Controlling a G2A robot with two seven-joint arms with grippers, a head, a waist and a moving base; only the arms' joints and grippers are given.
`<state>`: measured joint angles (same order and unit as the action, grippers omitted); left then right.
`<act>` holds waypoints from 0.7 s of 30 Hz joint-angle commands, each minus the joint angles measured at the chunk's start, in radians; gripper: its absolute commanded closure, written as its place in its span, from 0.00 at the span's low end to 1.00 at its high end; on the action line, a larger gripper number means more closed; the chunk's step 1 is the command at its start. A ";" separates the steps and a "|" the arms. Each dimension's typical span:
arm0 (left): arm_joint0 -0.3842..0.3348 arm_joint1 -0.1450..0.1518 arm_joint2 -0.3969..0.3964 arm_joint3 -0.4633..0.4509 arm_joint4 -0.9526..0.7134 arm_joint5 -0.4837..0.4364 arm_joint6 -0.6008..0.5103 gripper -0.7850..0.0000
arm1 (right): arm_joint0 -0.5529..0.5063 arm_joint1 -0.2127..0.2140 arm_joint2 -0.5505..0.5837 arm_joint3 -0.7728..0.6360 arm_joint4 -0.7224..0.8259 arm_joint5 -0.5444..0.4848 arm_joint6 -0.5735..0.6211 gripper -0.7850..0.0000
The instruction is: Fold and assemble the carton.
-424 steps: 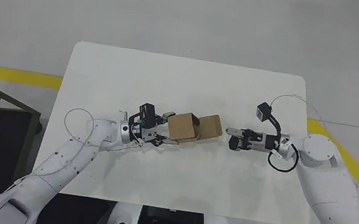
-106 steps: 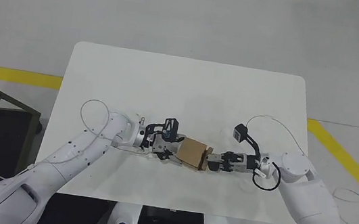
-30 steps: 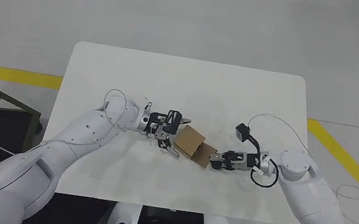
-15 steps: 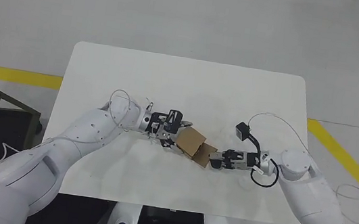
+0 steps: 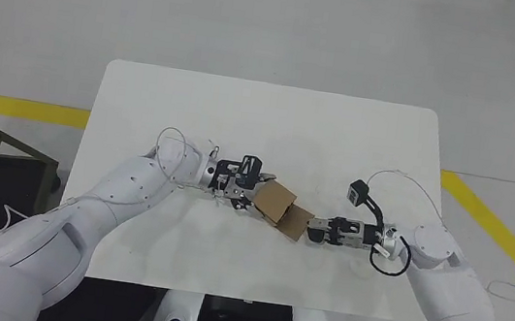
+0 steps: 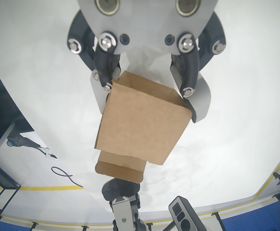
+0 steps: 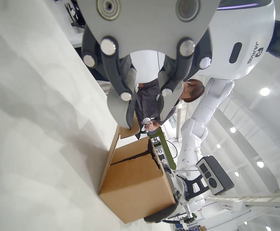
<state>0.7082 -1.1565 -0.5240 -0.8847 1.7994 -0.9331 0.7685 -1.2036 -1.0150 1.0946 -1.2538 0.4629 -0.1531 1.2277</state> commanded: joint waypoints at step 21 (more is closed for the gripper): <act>0.018 0.003 -0.032 0.020 -0.095 -0.035 0.005 0.55 | -0.088 0.045 0.121 -0.210 -0.119 0.148 -0.073 0.73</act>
<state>0.7261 -1.1542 -0.5542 -0.8643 1.7058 -0.9677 0.7760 -1.2882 -0.9714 1.2098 -1.4608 0.3459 -0.0044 1.1570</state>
